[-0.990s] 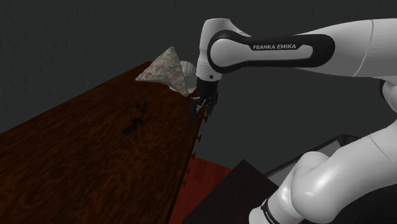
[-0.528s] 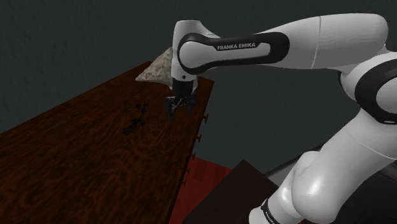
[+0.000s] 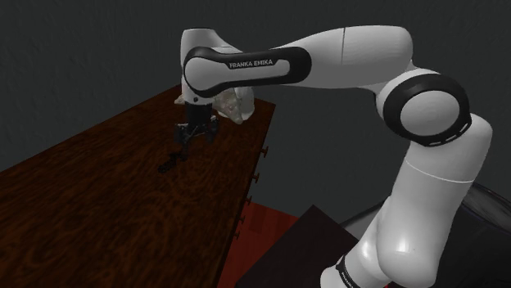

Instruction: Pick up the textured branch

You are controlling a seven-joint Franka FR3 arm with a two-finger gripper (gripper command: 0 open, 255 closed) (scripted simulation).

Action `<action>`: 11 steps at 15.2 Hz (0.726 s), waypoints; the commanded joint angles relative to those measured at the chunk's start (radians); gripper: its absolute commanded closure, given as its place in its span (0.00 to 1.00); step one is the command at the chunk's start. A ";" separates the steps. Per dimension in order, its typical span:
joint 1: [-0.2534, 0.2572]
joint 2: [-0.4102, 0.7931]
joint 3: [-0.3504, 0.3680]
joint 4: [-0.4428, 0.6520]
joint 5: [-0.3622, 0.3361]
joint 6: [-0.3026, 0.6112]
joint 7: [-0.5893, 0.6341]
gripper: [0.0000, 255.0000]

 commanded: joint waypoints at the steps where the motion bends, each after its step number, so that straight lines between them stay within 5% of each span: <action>1: 0.018 0.084 0.003 0.108 -0.016 -0.022 0.027 0.00; 4: 0.047 0.217 0.003 0.281 -0.041 -0.060 0.058 0.00; 11: 0.049 0.240 0.000 0.234 -0.044 0.010 0.060 0.00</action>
